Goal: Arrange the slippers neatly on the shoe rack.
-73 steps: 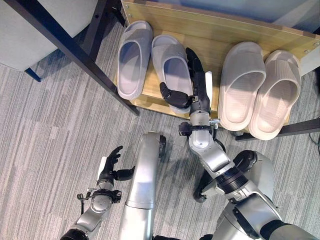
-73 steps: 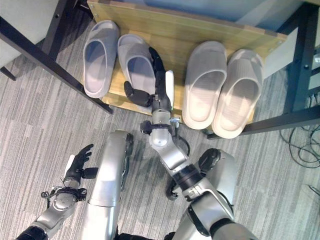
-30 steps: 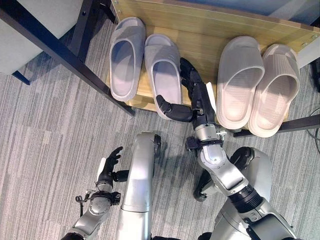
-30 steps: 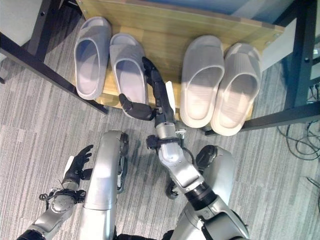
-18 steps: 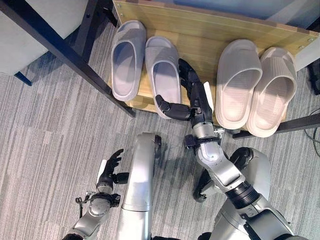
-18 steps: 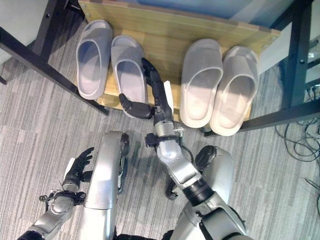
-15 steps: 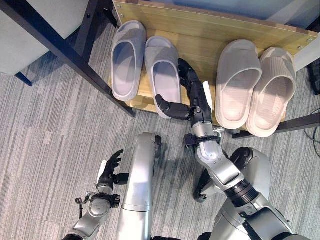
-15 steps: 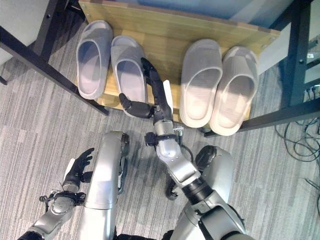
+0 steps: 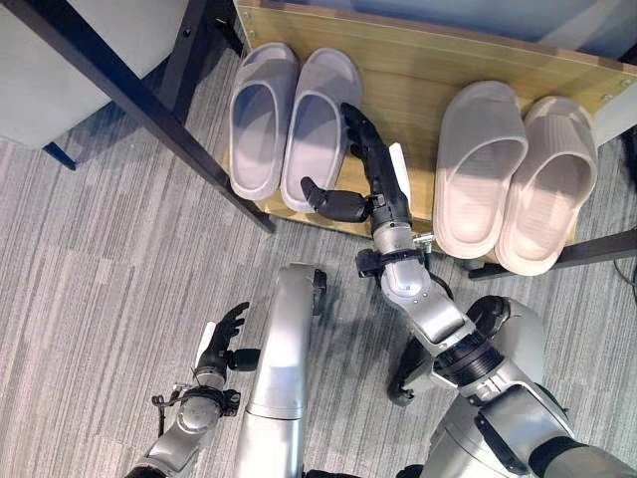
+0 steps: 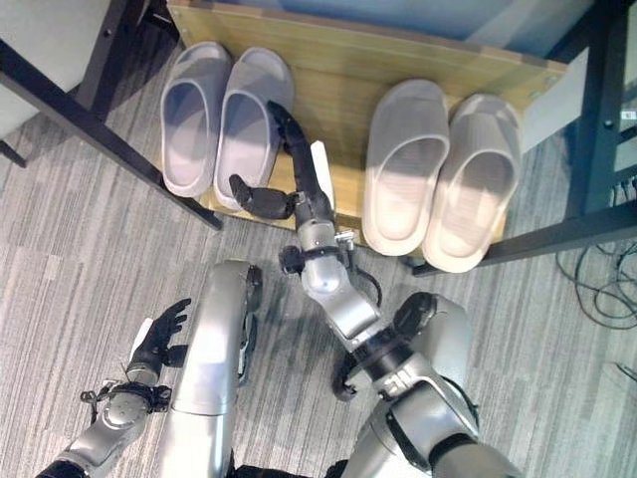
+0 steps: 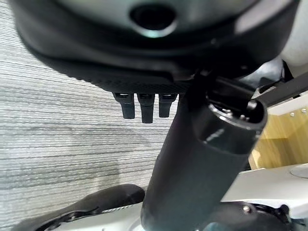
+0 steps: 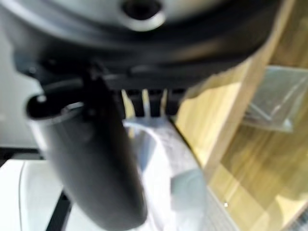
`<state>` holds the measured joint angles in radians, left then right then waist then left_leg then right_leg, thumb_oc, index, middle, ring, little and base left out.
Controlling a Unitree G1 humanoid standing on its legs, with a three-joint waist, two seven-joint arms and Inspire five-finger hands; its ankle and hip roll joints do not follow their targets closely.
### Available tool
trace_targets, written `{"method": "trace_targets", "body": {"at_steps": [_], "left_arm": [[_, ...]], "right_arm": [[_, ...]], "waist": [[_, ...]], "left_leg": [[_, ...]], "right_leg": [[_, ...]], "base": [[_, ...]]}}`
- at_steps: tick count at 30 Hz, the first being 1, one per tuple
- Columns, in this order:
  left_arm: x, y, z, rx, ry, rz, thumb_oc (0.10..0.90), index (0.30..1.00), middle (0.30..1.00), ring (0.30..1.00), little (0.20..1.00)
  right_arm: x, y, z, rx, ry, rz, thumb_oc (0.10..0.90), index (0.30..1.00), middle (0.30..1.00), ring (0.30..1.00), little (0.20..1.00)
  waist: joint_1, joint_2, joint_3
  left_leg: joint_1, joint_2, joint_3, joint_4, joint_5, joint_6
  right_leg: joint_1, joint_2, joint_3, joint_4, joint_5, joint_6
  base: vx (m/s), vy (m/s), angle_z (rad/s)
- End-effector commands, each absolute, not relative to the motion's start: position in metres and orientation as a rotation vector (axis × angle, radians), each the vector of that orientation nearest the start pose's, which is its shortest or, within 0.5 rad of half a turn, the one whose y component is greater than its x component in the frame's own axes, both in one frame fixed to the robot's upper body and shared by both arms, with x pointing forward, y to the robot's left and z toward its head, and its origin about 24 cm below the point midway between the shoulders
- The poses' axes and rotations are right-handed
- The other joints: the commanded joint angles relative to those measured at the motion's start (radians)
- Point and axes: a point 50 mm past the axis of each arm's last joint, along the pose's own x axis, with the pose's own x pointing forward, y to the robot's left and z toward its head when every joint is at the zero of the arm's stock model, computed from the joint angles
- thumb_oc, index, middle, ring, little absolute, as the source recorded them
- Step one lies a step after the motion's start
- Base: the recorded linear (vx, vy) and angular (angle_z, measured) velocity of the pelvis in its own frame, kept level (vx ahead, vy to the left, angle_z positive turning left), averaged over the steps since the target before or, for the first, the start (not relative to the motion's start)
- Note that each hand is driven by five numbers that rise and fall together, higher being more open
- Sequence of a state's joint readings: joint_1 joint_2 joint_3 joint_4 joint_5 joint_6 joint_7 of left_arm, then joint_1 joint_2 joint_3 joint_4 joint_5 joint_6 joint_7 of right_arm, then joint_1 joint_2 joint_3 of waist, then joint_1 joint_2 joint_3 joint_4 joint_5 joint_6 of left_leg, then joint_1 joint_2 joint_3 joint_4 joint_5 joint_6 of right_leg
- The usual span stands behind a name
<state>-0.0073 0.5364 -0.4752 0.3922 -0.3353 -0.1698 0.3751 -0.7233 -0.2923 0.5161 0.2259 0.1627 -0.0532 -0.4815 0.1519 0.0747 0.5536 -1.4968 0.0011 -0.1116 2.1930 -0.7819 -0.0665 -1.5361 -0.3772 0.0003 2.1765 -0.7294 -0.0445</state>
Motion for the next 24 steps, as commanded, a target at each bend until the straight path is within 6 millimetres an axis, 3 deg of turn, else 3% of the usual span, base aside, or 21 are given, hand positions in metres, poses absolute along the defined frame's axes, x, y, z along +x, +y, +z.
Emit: {"method": "trace_targets", "body": {"at_steps": [1,12,16,24], "left_arm": [[0.22,0.203,-0.021,0.322,0.216,-0.009,0.8,0.9,0.9,0.9,0.9],[0.219,0.203,-0.023,0.319,0.226,-0.008,0.8,0.9,0.9,0.9,0.9],[0.22,0.203,-0.023,0.316,0.227,0.002,0.8,0.9,0.9,0.9,0.9],[0.222,0.206,-0.02,0.313,0.206,0.063,0.8,0.9,0.9,0.9,0.9]], "right_arm": [[0.326,0.016,0.221,-0.302,-0.661,0.421,0.8,0.9,0.9,0.9,0.9],[0.332,0.011,0.23,-0.311,-0.685,0.368,0.8,0.9,0.9,0.9,0.9],[0.328,-0.001,0.238,-0.331,-0.748,0.331,0.8,0.9,0.9,0.9,0.9],[0.305,-0.043,0.26,-0.435,-0.974,0.126,0.8,0.9,0.9,0.9,0.9]], "waist": [[0.108,0.039,-0.034],[0.114,0.041,-0.034],[0.103,0.027,-0.034],[0.054,-0.025,-0.034]], "left_leg": [[-0.073,-0.027,0.04,-0.036,-0.036,-0.006],[-0.073,-0.035,0.03,-0.04,-0.032,-0.01],[-0.073,-0.034,0.03,-0.034,-0.034,-0.011],[-0.073,-0.017,0.044,-0.018,-0.043,-0.013]], "right_leg": [[0.04,-0.053,0.088,0.074,0.029,0.054],[0.055,-0.054,0.077,0.067,0.033,0.053],[0.054,-0.05,0.082,0.069,0.036,0.053],[0.021,-0.036,0.106,0.084,0.028,0.05]], "base": [[0.0,0.0,0.0],[0.0,0.0,0.0],[0.0,0.0,0.0],[0.0,0.003,0.01]]}}
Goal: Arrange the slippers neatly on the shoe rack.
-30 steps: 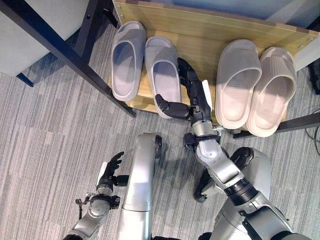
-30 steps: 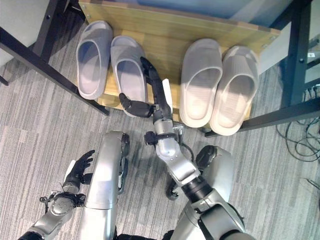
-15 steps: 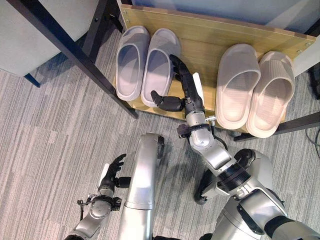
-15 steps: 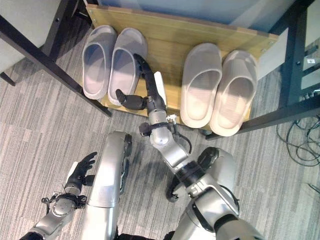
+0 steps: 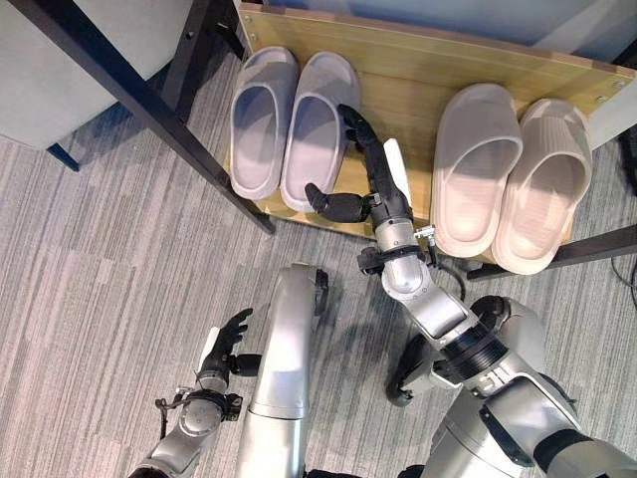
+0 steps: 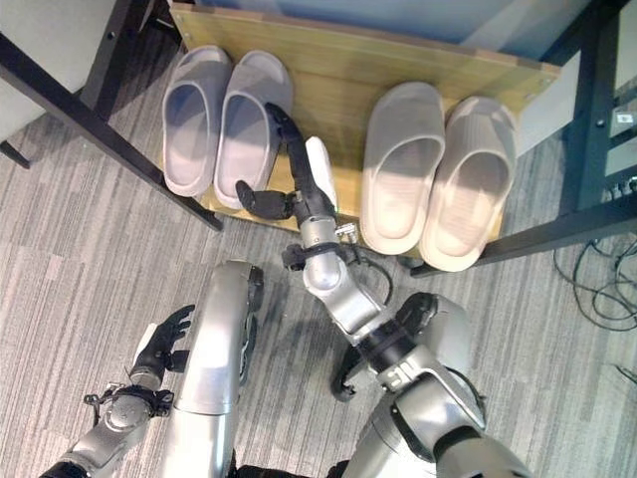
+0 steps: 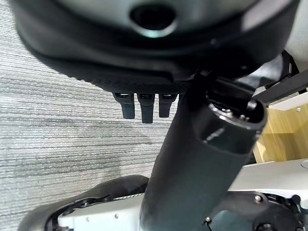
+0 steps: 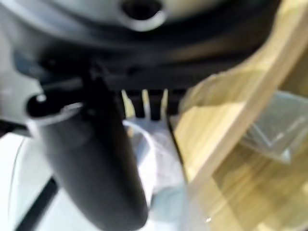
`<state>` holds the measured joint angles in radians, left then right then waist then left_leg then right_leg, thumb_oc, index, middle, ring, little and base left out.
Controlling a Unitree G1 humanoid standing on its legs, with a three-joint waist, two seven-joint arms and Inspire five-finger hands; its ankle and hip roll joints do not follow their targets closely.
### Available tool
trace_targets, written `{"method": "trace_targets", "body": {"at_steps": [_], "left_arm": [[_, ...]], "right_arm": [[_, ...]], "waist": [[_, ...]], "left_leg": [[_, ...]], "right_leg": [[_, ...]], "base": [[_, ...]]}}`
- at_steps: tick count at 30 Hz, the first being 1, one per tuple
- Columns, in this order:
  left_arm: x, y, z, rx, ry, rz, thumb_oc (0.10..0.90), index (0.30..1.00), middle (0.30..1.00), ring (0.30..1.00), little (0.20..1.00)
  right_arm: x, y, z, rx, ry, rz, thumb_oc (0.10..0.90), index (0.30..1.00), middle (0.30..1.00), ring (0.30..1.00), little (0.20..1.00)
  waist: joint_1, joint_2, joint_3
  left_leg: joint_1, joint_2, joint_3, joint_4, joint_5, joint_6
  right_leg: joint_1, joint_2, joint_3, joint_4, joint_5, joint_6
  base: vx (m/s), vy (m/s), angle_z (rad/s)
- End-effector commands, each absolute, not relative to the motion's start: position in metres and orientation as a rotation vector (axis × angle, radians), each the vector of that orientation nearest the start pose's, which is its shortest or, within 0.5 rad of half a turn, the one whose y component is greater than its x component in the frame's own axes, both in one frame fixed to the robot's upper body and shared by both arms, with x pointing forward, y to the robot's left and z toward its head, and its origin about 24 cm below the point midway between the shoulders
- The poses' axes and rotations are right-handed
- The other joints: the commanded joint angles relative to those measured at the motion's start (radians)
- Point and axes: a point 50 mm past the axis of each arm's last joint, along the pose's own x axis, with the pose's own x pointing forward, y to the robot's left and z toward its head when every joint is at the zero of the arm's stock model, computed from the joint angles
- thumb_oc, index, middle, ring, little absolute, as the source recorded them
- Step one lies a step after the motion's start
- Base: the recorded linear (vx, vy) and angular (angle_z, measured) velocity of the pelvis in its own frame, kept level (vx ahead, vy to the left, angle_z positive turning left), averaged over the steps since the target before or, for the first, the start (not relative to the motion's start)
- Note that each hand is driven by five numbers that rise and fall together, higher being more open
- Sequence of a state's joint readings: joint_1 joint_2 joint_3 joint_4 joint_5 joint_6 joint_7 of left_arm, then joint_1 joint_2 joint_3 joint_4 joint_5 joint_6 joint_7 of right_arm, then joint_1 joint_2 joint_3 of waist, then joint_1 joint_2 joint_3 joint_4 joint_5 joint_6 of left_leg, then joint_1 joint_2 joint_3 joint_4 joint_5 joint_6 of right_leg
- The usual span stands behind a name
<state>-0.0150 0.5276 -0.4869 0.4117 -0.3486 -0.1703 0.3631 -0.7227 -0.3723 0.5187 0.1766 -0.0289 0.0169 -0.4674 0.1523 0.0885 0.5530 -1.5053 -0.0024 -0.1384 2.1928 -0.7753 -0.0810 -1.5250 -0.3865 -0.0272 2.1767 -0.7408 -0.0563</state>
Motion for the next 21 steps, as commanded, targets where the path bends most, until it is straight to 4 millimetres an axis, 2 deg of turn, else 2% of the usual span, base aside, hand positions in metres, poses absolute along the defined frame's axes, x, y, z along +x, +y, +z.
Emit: {"method": "trace_targets", "body": {"at_steps": [1,7,11,14,21], "left_arm": [[0.222,0.207,-0.019,0.313,0.201,0.07,0.8,0.9,0.9,0.9,0.9],[0.218,0.21,-0.017,0.306,0.19,0.098,0.8,0.9,0.9,0.9,0.9],[0.216,0.212,-0.016,0.309,0.188,0.106,0.8,0.9,0.9,0.9,0.9],[0.215,0.212,-0.015,0.315,0.18,0.101,0.8,0.9,0.9,0.9,0.9],[0.218,0.216,-0.009,0.293,0.148,0.132,0.8,0.9,0.9,0.9,0.9]], "right_arm": [[0.3,-0.05,0.261,-0.446,-0.998,0.095,0.8,0.9,0.9,0.9,0.9],[0.274,-0.073,0.268,-0.436,-1.119,-0.026,0.8,0.9,0.9,0.9,0.9],[0.259,-0.077,0.275,-0.397,-1.189,-0.048,0.8,0.9,0.9,0.9,0.9],[0.244,-0.078,0.281,-0.329,-1.255,-0.009,0.8,0.9,0.9,0.9,0.9],[0.235,-0.082,0.288,-0.285,-1.293,0.057,0.8,0.9,0.9,0.9,0.9]], "waist": [[0.046,-0.048,-0.033],[0.016,-0.066,-0.033],[0.007,-0.075,-0.033],[-0.007,-0.075,-0.033],[-0.016,-0.079,-0.033]], "left_leg": [[-0.065,-0.011,0.075,-0.012,-0.052,0.002],[-0.065,-0.001,0.09,0.002,-0.053,0.006],[-0.065,0.006,0.096,0.007,-0.053,0.008],[-0.065,0.006,0.094,0.011,-0.049,0.01],[-0.065,0.001,0.084,0.006,-0.04,0.004]], "right_leg": [[0.003,-0.025,0.14,0.088,0.037,0.061],[-0.027,-0.018,0.155,0.106,0.032,0.063],[-0.044,-0.011,0.161,0.116,0.029,0.064],[-0.045,-0.007,0.154,0.12,0.022,0.066],[-0.045,0.006,0.148,0.115,0.02,0.061]], "base": [[0.0,0.0,0.0],[0.0,0.013,0.0],[0.0,0.024,-0.1],[0.0,0.03,-0.09],[0.0,-0.006,-0.05]]}}
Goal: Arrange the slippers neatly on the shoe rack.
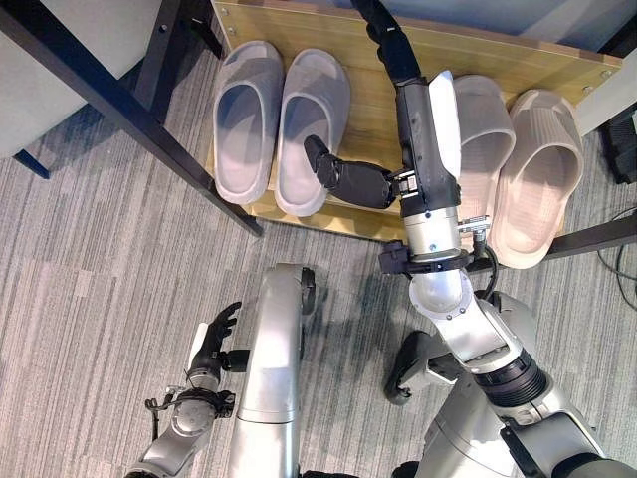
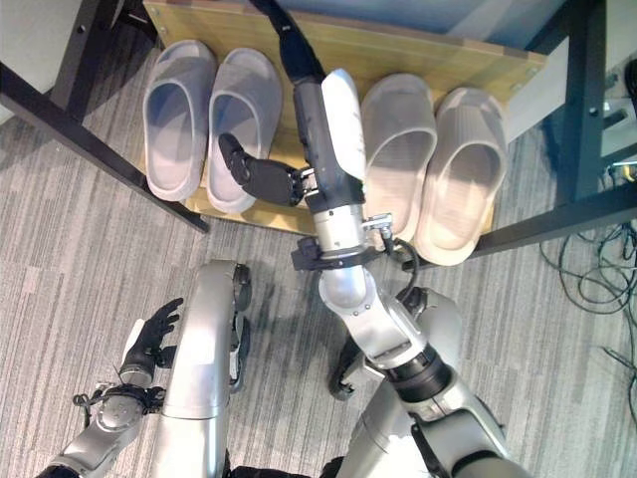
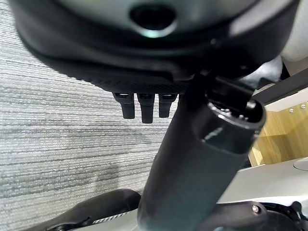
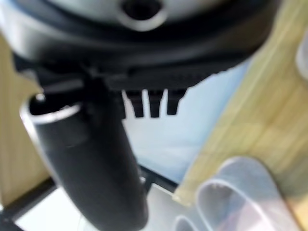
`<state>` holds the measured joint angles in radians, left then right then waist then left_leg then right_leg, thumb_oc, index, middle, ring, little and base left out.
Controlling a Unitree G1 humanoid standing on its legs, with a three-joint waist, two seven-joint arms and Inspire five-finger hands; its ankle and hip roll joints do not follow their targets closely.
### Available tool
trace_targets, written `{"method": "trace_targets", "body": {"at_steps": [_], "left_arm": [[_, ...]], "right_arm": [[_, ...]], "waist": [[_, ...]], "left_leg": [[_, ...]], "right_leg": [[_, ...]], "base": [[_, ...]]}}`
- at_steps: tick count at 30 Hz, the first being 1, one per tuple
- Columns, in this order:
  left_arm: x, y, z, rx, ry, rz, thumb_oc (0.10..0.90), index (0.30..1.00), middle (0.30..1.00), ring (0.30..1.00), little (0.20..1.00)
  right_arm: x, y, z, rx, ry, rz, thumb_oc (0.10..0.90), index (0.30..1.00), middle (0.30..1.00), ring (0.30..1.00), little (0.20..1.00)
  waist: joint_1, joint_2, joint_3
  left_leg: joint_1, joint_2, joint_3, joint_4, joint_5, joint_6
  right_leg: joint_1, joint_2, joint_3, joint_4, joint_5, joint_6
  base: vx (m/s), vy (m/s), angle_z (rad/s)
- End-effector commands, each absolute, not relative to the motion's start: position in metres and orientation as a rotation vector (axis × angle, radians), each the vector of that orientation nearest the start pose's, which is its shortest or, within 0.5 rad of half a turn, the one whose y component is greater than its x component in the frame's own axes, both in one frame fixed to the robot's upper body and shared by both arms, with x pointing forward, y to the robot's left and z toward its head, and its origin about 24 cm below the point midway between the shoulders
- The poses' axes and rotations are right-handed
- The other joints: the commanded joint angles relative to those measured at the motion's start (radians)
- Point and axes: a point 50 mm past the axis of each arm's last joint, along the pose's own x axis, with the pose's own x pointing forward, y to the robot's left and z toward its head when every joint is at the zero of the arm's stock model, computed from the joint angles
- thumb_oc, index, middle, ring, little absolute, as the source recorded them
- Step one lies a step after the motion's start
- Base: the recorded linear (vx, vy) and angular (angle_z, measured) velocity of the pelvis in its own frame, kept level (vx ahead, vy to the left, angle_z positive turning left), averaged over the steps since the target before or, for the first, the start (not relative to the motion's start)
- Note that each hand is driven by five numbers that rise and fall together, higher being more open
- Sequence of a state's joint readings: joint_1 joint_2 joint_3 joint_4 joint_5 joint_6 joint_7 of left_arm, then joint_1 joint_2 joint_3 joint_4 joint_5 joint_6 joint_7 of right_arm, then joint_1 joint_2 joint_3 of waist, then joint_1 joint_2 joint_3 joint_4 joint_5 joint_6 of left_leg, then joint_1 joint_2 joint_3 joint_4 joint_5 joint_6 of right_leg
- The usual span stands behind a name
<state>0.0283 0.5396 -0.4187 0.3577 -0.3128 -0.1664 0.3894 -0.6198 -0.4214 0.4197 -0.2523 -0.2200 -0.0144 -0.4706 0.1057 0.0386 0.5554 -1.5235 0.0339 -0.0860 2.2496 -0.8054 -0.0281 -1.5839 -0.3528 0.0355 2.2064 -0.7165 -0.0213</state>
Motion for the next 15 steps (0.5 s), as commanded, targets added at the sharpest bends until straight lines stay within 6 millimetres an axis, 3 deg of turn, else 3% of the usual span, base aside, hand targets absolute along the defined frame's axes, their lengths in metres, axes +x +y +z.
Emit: {"method": "trace_targets", "body": {"at_steps": [1,6,7,8,12,14,15], "left_arm": [[0.221,0.218,-0.003,0.278,0.12,0.154,0.8,0.9,0.9,0.9,0.9],[0.234,0.222,0.02,0.241,0.009,0.203,0.8,0.9,0.9,0.9,0.9],[0.243,0.221,0.034,0.22,-0.058,0.215,0.8,0.9,0.9,0.9,0.9],[0.244,0.221,0.035,0.22,-0.061,0.215,0.8,0.9,0.9,0.9,0.9],[0.265,0.215,0.073,0.178,-0.234,0.217,0.8,0.9,0.9,0.9,0.9],[0.269,0.214,0.081,0.179,-0.268,0.216,0.8,0.9,0.9,0.9,0.9],[0.272,0.211,0.09,0.168,-0.315,0.204,0.8,0.9,0.9,0.9,0.9]], "right_arm": [[0.237,-0.085,0.288,-0.3,-1.29,0.055,0.8,0.9,0.9,0.9,0.9],[0.239,-0.097,0.29,-0.325,-1.295,0.025,0.8,0.9,0.9,0.9,0.9],[0.241,-0.103,0.29,-0.354,-1.289,0.011,0.8,0.9,0.9,0.9,0.9],[0.241,-0.103,0.291,-0.355,-1.291,0.01,0.8,0.9,0.9,0.9,0.9],[0.244,-0.115,0.296,-0.447,-1.313,-0.032,0.8,0.9,0.9,0.9,0.9],[0.245,-0.118,0.298,-0.469,-1.319,-0.041,0.8,0.9,0.9,0.9,0.9],[0.25,-0.125,0.292,-0.512,-1.281,-0.048,0.8,0.9,0.9,0.9,0.9]], "waist": [[0.03,-0.039,-0.035],[0.034,-0.045,-0.035],[0.037,-0.049,-0.035],[0.036,-0.046,-0.035],[0.032,-0.05,-0.035],[0.029,-0.048,-0.035],[0.024,-0.047,-0.043]], "left_leg": [[-0.047,-0.043,0.03,-0.066,-0.004,-0.055],[-0.047,-0.071,0.016,-0.18,0.047,-0.067],[-0.047,-0.08,0.011,-0.263,0.08,-0.069],[-0.047,-0.082,0.008,-0.272,0.087,-0.069],[-0.047,-0.089,-0.002,-0.464,0.198,-0.054],[-0.047,-0.091,-0.006,-0.497,0.221,-0.049],[-0.047,-0.089,-0.014,-0.555,0.26,-0.039]], "right_leg": [[0.016,-0.024,0.084,0.076,0.0,0.016],[0.088,-0.027,0.027,-0.036,0.019,0.015],[0.12,-0.019,0.002,-0.121,0.036,0.015],[0.122,-0.021,-0.003,-0.131,0.041,0.013],[0.156,-0.017,-0.061,-0.343,0.093,0.013],[0.157,-0.019,-0.073,-0.373,0.098,0.017],[0.16,-0.023,-0.096,-0.438,0.117,0.02]], "base": [[0.02,-0.05,-0.01],[-0.04,-0.099,0.04],[-0.12,-0.097,0.12],[-0.16,-0.087,0.19],[-0.17,-0.015,0.14],[-0.13,0.029,0.02],[-0.11,0.015,0.01]]}}
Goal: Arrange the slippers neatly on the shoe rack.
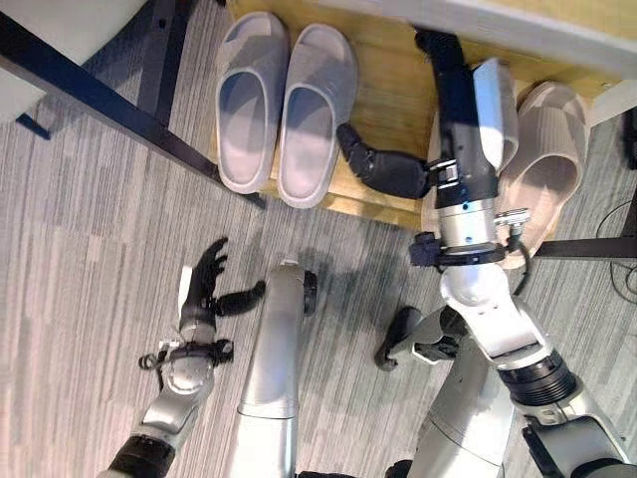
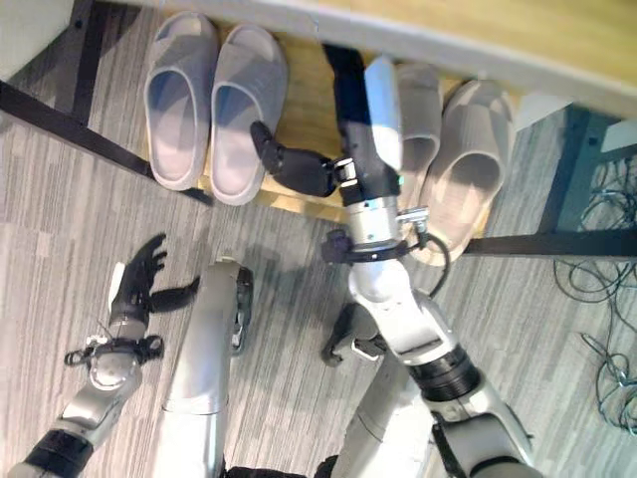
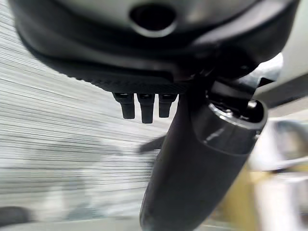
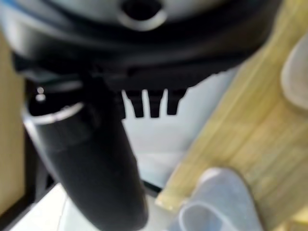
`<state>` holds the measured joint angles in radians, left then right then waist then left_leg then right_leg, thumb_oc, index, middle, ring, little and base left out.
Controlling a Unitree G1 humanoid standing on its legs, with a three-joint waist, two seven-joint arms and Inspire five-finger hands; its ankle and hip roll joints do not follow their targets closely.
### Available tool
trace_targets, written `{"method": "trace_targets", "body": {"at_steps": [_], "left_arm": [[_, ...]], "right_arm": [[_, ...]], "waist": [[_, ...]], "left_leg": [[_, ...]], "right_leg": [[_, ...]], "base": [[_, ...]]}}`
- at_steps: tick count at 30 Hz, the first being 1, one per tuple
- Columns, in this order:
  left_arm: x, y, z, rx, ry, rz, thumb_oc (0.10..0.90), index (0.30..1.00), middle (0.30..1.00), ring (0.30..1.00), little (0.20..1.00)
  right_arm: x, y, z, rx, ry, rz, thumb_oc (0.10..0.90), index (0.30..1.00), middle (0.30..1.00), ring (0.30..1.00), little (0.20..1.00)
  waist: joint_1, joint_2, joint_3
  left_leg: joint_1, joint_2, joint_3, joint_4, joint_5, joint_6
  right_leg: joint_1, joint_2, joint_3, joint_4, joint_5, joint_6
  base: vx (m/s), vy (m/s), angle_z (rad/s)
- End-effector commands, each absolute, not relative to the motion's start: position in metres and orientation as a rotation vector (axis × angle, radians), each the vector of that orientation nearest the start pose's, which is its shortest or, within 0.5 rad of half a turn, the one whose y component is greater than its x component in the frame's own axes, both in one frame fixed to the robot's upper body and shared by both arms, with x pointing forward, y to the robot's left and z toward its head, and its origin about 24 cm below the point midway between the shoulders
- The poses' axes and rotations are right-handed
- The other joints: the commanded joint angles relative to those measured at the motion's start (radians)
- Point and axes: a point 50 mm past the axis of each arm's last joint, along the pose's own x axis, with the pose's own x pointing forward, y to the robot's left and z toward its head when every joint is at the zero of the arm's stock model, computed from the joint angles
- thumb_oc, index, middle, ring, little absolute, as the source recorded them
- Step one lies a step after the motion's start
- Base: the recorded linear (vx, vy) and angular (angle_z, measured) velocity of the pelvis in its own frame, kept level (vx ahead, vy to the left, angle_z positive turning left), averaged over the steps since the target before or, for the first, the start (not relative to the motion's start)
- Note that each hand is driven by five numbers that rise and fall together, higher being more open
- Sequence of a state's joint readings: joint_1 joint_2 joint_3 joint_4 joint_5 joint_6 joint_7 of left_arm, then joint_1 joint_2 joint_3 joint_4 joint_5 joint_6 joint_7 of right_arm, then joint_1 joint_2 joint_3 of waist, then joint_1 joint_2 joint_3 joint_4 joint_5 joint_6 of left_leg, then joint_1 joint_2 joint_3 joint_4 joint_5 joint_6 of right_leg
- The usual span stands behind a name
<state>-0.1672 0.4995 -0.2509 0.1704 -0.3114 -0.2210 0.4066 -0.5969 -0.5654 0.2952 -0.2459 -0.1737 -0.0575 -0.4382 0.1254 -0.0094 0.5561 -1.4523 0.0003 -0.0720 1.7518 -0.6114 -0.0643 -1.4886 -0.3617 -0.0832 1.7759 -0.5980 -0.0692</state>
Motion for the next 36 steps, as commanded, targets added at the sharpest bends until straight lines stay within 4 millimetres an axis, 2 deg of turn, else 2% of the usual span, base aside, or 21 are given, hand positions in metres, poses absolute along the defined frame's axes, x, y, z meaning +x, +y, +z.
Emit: {"method": "trace_targets", "body": {"at_steps": [1,2,5,8,9,10,11,16,17,20,21,22,23,24,25,26,29,30,33,36], "left_arm": [[0.272,0.21,0.091,0.164,-0.321,0.197,0.8,0.9,0.9,0.9,0.9],[0.27,0.208,0.088,0.16,-0.314,0.186,0.8,0.9,0.9,0.9,0.9],[0.269,0.203,0.08,0.142,-0.288,0.159,0.8,0.9,0.9,0.9,0.9],[0.263,0.199,0.067,0.134,-0.233,0.124,0.8,0.9,0.9,0.9,0.9],[0.261,0.199,0.06,0.146,-0.204,0.11,0.8,0.9,0.9,0.9,0.9],[0.261,0.199,0.06,0.147,-0.202,0.109,0.8,0.9,0.9,0.9,0.9],[0.26,0.199,0.057,0.148,-0.189,0.098,0.8,0.9,0.9,0.9,0.9],[0.253,0.197,0.04,0.176,-0.11,0.03,0.8,0.9,0.9,0.9,0.9],[0.25,0.197,0.034,0.198,-0.076,0.003,0.8,0.9,0.9,0.9,0.9],[0.242,0.2,0.021,0.22,-0.014,-0.033,0.8,0.9,0.9,0.9,0.9],[0.24,0.201,0.017,0.228,0.007,-0.04,0.8,0.9,0.9,0.9,0.9],[0.239,0.202,0.017,0.228,0.009,-0.04,0.8,0.9,0.9,0.9,0.9],[0.237,0.202,0.014,0.233,0.023,-0.052,0.8,0.9,0.9,0.9,0.9],[0.228,0.207,0.004,0.251,0.078,-0.068,0.8,0.9,0.9,0.9,0.9],[0.228,0.207,0.004,0.251,0.079,-0.069,0.8,0.9,0.9,0.9,0.9],[0.226,0.208,0.003,0.257,0.088,-0.077,0.8,0.9,0.9,0.9,0.9],[0.219,0.209,-0.006,0.282,0.134,-0.108,0.8,0.9,0.9,0.9,0.9],[0.218,0.209,-0.006,0.29,0.139,-0.114,0.8,0.9,0.9,0.9,0.9],[0.214,0.211,-0.008,0.306,0.149,-0.12,0.8,0.9,0.9,0.9,0.9],[0.211,0.211,-0.006,0.323,0.145,-0.146,0.8,0.9,0.9,0.9,0.9]], "right_arm": [[0.253,-0.128,0.288,-0.537,-1.259,-0.048,0.8,0.9,0.9,0.9,0.9],[0.257,-0.132,0.279,-0.571,-1.212,-0.049,0.8,0.9,0.9,0.9,0.9],[0.266,-0.141,0.257,-0.657,-1.101,-0.037,0.8,0.9,0.9,0.9,0.9],[0.274,-0.151,0.226,-0.762,-0.965,-0.009,0.8,0.9,0.9,0.9,0.9],[0.276,-0.156,0.212,-0.814,-0.901,0.006,0.8,0.9,0.9,0.9,0.9],[0.276,-0.157,0.212,-0.814,-0.9,0.006,0.8,0.9,0.9,0.9,0.9],[0.277,-0.159,0.202,-0.826,-0.855,0.021,0.8,0.9,0.9,0.9,0.9],[0.28,-0.168,0.155,-0.89,-0.659,0.077,0.8,0.9,0.9,0.9,0.9],[0.28,-0.172,0.135,-0.906,-0.566,0.107,0.8,0.9,0.9,0.9,0.9],[0.276,-0.177,0.102,-0.931,-0.425,0.162,0.8,0.9,0.9,0.9,0.9],[0.275,-0.179,0.093,-0.943,-0.387,0.177,0.8,0.9,0.9,0.9,0.9],[0.274,-0.179,0.092,-0.942,-0.387,0.179,0.8,0.9,0.9,0.9,0.9],[0.273,-0.182,0.081,-0.957,-0.334,0.193,0.8,0.9,0.9,0.9,0.9],[0.265,-0.192,0.051,-1.005,-0.199,0.233,0.8,0.9,0.9,0.9,0.9],[0.265,-0.192,0.05,-1.005,-0.198,0.234,0.8,0.9,0.9,0.9,0.9],[0.262,-0.195,0.043,-1.019,-0.162,0.242,0.8,0.9,0.9,0.9,0.9],[0.25,-0.21,0.008,-1.066,0.004,0.27,0.8,0.9,0.9,0.9,0.9],[0.247,-0.213,0.002,-1.076,0.035,0.276,0.8,0.9,0.9,0.9,0.9],[0.243,-0.217,-0.008,-1.082,0.087,0.278,0.8,0.9,0.9,0.9,0.9],[0.229,-0.228,-0.035,-1.104,0.225,0.293,0.8,0.9,0.9,0.9,0.9]], "waist": [[0.002,-0.003,-0.063],[-0.002,0.0,-0.093],[-0.007,-0.012,-0.126],[-0.006,-0.022,-0.149],[-0.005,-0.027,-0.157],[-0.005,-0.025,-0.155],[-0.004,-0.031,-0.165],[0.005,-0.047,-0.196],[0.007,-0.057,-0.219],[0.015,-0.062,-0.257],[0.019,-0.064,-0.267],[0.019,-0.062,-0.259],[0.023,-0.065,-0.274],[0.033,-0.061,-0.309],[0.033,-0.059,-0.305],[0.038,-0.055,-0.311],[0.036,-0.045,-0.352],[0.036,-0.04,-0.36],[0.037,-0.034,-0.375],[0.036,-0.025,-0.415]], "left_leg": [[-0.117,-0.055,-0.028,-0.081,0.079,-0.001],[-0.116,-0.059,-0.038,-0.127,0.103,0.004],[-0.034,-0.048,-0.041,-0.271,0.15,0.003],[0.085,-0.039,-0.05,-0.449,0.213,-0.002],[0.136,-0.04,-0.06,-0.54,0.255,-0.004],[0.146,-0.04,-0.063,-0.551,0.261,-0.004],[0.171,-0.041,-0.065,-0.593,0.276,-0.006],[0.367,-0.015,-0.113,-0.902,0.403,-0.014],[0.443,-0.001,-0.124,-1.009,0.44,-0.017],[0.599,0.014,-0.129,-1.205,0.508,-0.03],[0.655,0.02,-0.125,-1.273,0.536,-0.038],[0.674,0.023,-0.127,-1.29,0.544,-0.038],[0.716,0.025,-0.124,-1.345,0.563,-0.044],[0.9,0.042,-0.124,-1.557,0.637,-0.064],[0.913,0.045,-0.125,-1.57,0.643,-0.065],[0.943,0.045,-0.124,-1.608,0.68,-0.062],[1.091,0.07,-0.116,-1.766,0.735,-0.073],[1.121,0.075,-0.112,-1.79,0.745,-0.076],[1.172,0.083,-0.102,-1.825,0.752,-0.079],[1.234,0.082,-0.09,-1.839,0.742,-0.08]], "right_leg": [[0.068,-0.02,0.007,-0.039,0.001,0.067],[0.074,-0.017,-0.009,-0.08,0.021,0.067],[0.149,-0.008,-0.045,-0.232,0.055,0.059],[0.267,0.016,-0.089,-0.412,0.1,0.052],[0.315,0.026,-0.112,-0.497,0.123,0.049],[0.327,0.028,-0.117,-0.509,0.128,0.048],[0.353,0.034,-0.126,-0.551,0.138,0.048],[0.55,0.069,-0.208,-0.839,0.213,0.058],[0.621,0.093,-0.238,-0.932,0.242,0.076],[0.763,0.13,-0.287,-1.096,0.294,0.092],[0.824,0.14,-0.302,-1.163,0.314,0.099],[0.844,0.145,-0.306,-1.18,0.322,0.099],[0.882,0.153,-0.317,-1.229,0.333,0.103],[1.043,0.198,-0.347,-1.403,0.373,0.116],[1.055,0.202,-0.35,-1.414,0.378,0.115],[1.087,0.208,-0.368,-1.453,0.418,0.113],[1.242,0.246,-0.379,-1.61,0.463,0.13],[1.272,0.252,-0.384,-1.636,0.469,0.132],[1.332,0.26,-0.379,-1.69,0.481,0.14],[1.416,0.273,-0.364,-1.763,0.5,0.148]], "base": [[-0.14,0.024,0.0],[-0.1,-0.007,0.0],[-0.12,-0.03,0.09],[-0.13,-0.063,0.1],[-0.11,-0.065,0.16],[-0.09,-0.077,0.19],[-0.08,-0.09,0.2],[-0.06,-0.118,0.16],[0.02,-0.139,0.16],[0.06,-0.113,0.17],[0.06,-0.09,0.17],[0.06,-0.089,0.2],[0.22,-0.132,0.12],[0.23,-0.133,0.08],[0.14,-0.065,0.08],[0.02,0.001,0.17],[0.15,-0.053,0.13],[0.13,-0.036,0.07],[0.09,-0.016,0.06],[0.16,-0.014,-0.06]]}}
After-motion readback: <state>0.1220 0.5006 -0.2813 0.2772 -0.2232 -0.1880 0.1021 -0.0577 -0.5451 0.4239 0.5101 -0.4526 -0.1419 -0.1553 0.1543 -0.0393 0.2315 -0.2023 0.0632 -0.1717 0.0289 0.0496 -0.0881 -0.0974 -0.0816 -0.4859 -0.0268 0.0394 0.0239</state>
